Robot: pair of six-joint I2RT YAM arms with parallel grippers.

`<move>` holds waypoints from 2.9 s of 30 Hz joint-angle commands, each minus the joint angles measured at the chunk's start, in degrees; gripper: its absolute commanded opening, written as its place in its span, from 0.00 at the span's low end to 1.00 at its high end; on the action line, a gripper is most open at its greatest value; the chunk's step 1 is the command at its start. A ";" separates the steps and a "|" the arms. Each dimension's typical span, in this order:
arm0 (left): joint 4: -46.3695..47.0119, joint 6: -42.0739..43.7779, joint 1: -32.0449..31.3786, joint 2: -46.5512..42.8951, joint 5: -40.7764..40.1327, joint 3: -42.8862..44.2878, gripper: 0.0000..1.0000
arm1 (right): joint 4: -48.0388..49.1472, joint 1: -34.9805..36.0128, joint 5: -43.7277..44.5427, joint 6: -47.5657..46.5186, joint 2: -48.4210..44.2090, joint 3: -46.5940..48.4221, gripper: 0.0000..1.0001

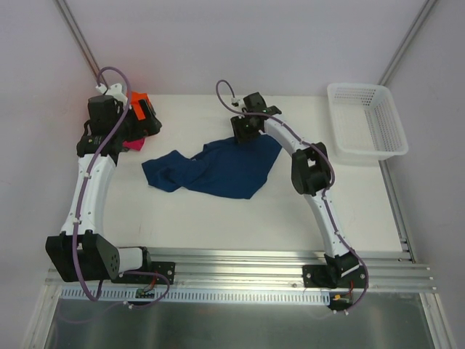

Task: Fold and stack the t-shirts
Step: Flatten out the tshirt

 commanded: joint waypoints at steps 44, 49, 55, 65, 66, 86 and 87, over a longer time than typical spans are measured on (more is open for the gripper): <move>6.11 -6.50 -16.90 26.19 7.22 10.88 0.99 | -8.70 -3.42 2.76 -3.64 -55.58 -22.14 0.48; 6.46 -7.20 -16.99 27.25 7.13 12.72 0.99 | -9.05 -3.42 3.03 -2.77 -48.31 -15.77 0.82; 6.37 -7.56 -16.99 29.71 8.27 15.80 0.99 | -10.99 -4.91 -1.54 1.01 -31.55 -9.15 0.84; 6.19 -8.43 -15.76 29.62 9.06 15.89 0.99 | -12.04 -4.21 -4.88 4.62 -27.11 -18.63 0.76; 6.28 -8.78 -15.33 29.79 9.15 15.98 0.99 | -12.13 -4.21 -4.97 4.71 -27.29 -19.42 0.73; 6.28 -11.51 -14.01 27.07 10.29 14.84 0.99 | -13.54 -3.33 -2.07 1.11 -21.67 -23.91 0.52; 6.28 -11.60 -13.92 26.81 10.29 14.31 0.99 | -13.54 -3.25 -1.99 0.32 -21.14 -23.56 0.51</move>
